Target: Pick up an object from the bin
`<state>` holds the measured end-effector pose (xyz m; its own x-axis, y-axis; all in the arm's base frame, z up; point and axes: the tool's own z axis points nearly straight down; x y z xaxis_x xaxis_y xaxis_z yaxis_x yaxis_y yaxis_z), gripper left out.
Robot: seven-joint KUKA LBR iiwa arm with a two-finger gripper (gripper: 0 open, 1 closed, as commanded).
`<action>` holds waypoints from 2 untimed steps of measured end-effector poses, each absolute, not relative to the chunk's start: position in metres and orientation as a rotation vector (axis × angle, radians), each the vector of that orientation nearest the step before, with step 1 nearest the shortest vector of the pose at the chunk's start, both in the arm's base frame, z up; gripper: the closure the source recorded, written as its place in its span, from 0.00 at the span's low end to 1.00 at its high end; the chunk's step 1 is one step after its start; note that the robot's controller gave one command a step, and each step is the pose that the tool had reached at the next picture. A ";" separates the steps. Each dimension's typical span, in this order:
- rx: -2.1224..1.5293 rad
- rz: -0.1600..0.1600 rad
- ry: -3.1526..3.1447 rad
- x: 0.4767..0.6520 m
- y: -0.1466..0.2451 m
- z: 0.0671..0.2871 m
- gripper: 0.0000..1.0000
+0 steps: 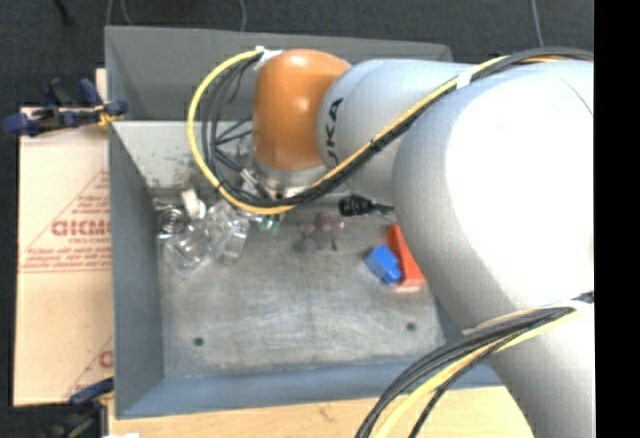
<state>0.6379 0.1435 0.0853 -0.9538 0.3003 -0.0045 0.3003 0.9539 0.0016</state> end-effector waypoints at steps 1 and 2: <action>0.250 -0.017 3.124 0.628 0.179 0.081 0.00; 0.246 -0.020 3.123 0.629 0.179 0.082 1.00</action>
Offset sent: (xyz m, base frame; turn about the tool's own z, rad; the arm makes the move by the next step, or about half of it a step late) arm -0.0181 0.0628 -0.0067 -0.1755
